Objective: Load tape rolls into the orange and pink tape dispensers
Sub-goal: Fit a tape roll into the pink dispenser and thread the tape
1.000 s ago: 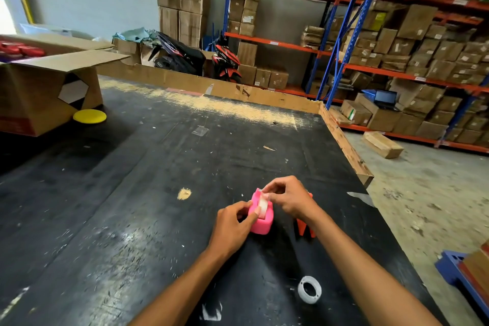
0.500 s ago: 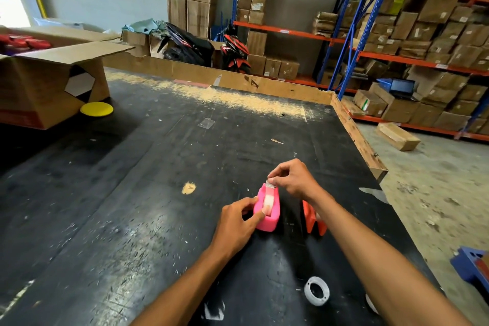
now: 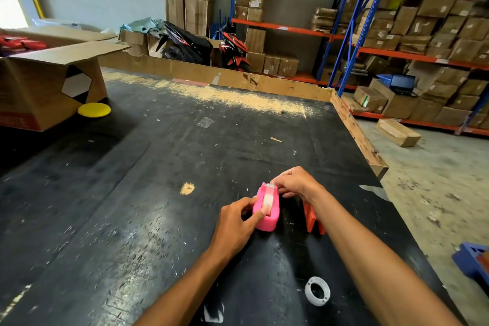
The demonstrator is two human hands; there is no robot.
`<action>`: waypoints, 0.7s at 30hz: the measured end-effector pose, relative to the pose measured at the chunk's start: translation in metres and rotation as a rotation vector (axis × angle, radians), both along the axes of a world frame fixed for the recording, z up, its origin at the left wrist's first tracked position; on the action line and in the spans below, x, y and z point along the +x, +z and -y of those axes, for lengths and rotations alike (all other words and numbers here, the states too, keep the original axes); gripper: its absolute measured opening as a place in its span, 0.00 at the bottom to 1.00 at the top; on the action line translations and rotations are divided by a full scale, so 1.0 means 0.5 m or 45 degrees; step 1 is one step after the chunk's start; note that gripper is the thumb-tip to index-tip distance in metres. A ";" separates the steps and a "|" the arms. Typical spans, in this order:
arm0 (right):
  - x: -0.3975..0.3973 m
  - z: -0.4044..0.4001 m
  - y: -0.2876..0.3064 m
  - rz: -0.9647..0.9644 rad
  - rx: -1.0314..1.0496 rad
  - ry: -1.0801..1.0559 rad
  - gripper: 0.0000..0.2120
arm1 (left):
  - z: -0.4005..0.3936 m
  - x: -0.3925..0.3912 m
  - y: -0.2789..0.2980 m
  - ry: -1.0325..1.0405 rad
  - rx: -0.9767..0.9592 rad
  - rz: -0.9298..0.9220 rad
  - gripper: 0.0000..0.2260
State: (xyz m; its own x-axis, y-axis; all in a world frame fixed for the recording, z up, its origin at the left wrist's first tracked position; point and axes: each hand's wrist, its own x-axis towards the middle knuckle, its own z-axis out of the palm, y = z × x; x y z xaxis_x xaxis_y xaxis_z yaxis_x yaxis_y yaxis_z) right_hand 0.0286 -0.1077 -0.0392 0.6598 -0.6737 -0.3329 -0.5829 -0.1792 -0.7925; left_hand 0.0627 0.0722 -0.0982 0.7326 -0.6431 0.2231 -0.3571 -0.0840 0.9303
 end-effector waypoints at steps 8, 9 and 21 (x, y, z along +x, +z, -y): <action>-0.021 -0.007 0.026 0.029 -0.424 0.258 0.09 | 0.001 0.003 -0.002 0.005 -0.010 0.005 0.14; -0.026 -0.012 0.030 0.012 -0.449 0.278 0.10 | 0.002 0.004 -0.004 0.004 -0.006 0.004 0.15; -0.060 -0.060 0.020 0.076 -0.476 -0.030 0.16 | -0.001 0.005 0.015 -0.051 0.011 -0.026 0.14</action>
State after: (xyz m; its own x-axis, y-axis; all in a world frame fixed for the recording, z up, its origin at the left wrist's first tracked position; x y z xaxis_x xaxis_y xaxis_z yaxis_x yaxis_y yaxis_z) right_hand -0.0014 -0.0775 -0.0292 0.6536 -0.7565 -0.0231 -0.5452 -0.4495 -0.7076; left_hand 0.0654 0.0729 -0.0907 0.7104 -0.6741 0.2025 -0.3413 -0.0784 0.9367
